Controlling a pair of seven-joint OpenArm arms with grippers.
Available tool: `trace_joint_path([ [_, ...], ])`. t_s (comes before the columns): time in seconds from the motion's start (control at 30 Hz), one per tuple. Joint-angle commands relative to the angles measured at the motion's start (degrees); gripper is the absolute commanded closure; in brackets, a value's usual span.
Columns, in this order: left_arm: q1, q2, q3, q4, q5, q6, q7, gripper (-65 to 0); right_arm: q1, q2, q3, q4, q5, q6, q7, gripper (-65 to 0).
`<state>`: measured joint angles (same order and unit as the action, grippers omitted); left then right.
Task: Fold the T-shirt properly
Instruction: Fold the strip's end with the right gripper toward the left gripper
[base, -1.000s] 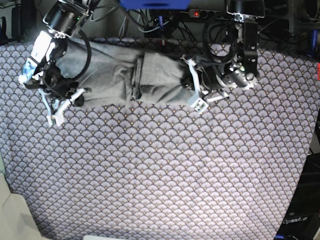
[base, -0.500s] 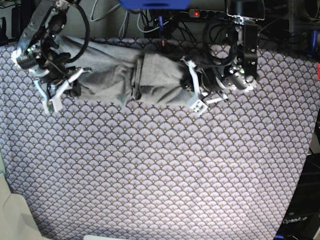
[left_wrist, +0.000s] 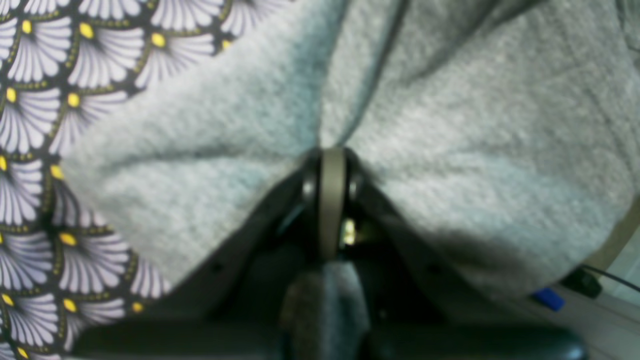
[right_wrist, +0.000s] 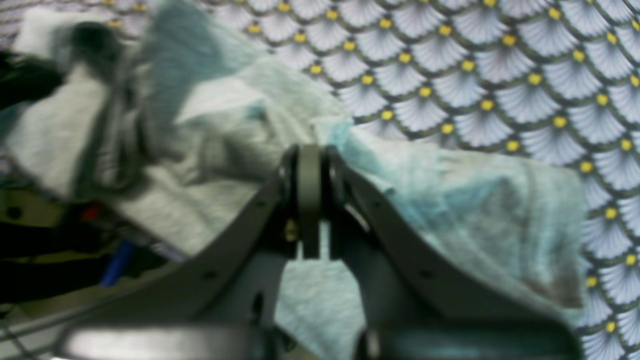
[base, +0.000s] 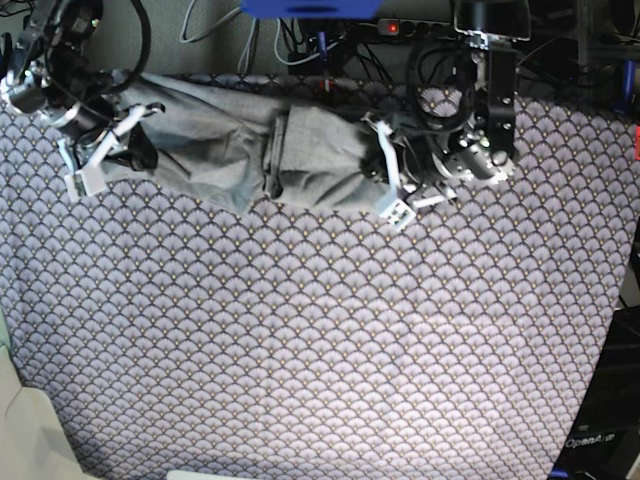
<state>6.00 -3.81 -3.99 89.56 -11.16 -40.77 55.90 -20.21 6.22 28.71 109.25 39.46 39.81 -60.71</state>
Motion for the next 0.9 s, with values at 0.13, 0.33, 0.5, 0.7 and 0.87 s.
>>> trace_joint_path([
  [0.13,-0.33,-0.27,-0.01,-0.02,2.59,0.77,1.46,0.0,-2.69,0.68,0.17,2.97,2.52,0.19,1.06,0.0],
  [0.33,-0.33,-0.27,-0.01,-0.02,2.59,0.77,1.46,0.0,-6.56,0.77,0.17,3.06,2.52,0.19,3.43,0.0],
  [0.5,-0.33,-0.36,-0.01,-0.02,2.59,0.77,1.46,0.0,-10.34,2.7,-0.18,2.97,2.52,0.19,8.71,0.0],
  [0.7,-0.33,-1.33,-0.01,-0.02,2.59,0.77,1.46,0.0,-11.75,4.55,0.26,2.18,2.43,0.19,9.59,0.0],
  [0.87,-0.77,-1.33,-0.01,-0.02,2.59,0.77,1.46,0.0,-12.63,6.4,0.26,1.47,2.34,0.19,9.59,0.0],
])
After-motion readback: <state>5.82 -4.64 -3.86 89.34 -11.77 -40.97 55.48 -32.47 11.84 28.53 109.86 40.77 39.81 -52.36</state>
